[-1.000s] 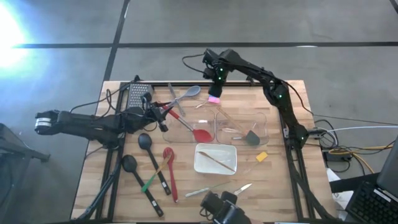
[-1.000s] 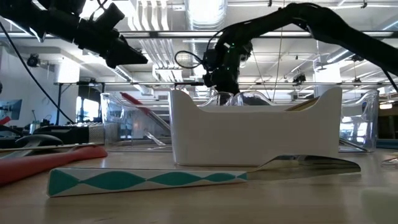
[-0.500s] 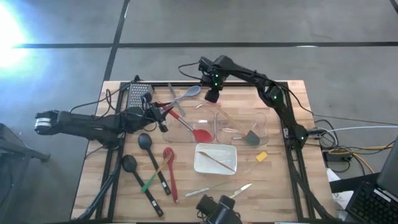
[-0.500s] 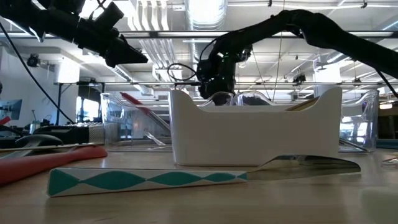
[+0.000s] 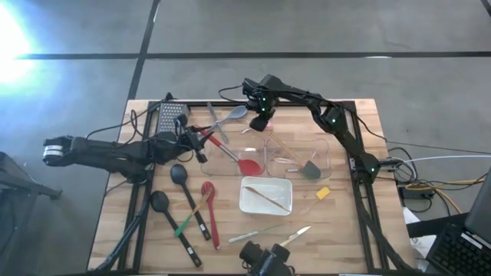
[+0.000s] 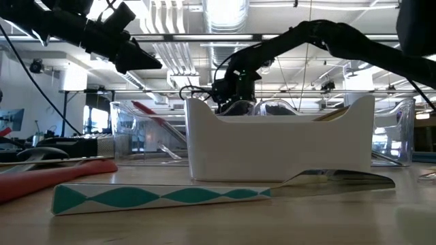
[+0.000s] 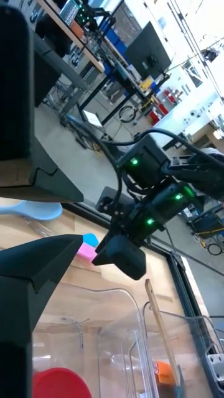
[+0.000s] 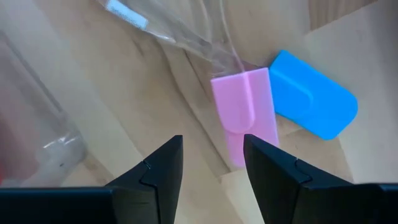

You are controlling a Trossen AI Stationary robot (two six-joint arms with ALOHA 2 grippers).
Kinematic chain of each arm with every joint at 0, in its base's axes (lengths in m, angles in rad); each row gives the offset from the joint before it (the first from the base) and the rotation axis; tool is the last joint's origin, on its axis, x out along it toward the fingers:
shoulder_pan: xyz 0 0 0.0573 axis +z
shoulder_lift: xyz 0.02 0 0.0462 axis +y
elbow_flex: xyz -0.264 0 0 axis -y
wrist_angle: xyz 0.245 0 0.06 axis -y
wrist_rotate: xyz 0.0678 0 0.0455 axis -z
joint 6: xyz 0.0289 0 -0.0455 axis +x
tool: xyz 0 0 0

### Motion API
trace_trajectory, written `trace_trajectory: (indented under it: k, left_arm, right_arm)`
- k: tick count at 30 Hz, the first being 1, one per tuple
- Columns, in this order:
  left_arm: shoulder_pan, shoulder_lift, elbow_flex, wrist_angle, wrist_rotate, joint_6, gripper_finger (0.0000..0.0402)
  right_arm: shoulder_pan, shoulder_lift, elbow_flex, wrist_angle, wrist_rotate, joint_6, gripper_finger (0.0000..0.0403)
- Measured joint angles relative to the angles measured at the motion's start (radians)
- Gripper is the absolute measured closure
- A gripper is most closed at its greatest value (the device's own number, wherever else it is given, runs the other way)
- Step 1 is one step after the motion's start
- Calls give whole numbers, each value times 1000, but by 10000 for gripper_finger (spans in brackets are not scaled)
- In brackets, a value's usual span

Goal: Pick & Place Kitchen Items
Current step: Adjust the pink spatula, then put the white knife into the white bin

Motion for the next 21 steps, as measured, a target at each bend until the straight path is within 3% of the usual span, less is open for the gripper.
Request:
trace_trajectory:
  k: [10,21]
  left_arm:
    - [0,0,0,0,-1,0,303]
    - [0,0,0,0,-2,0,303]
  right_arm:
    - [0,27,0,32,16,15,234]
    - [0,29,58,23,121,-31,234]
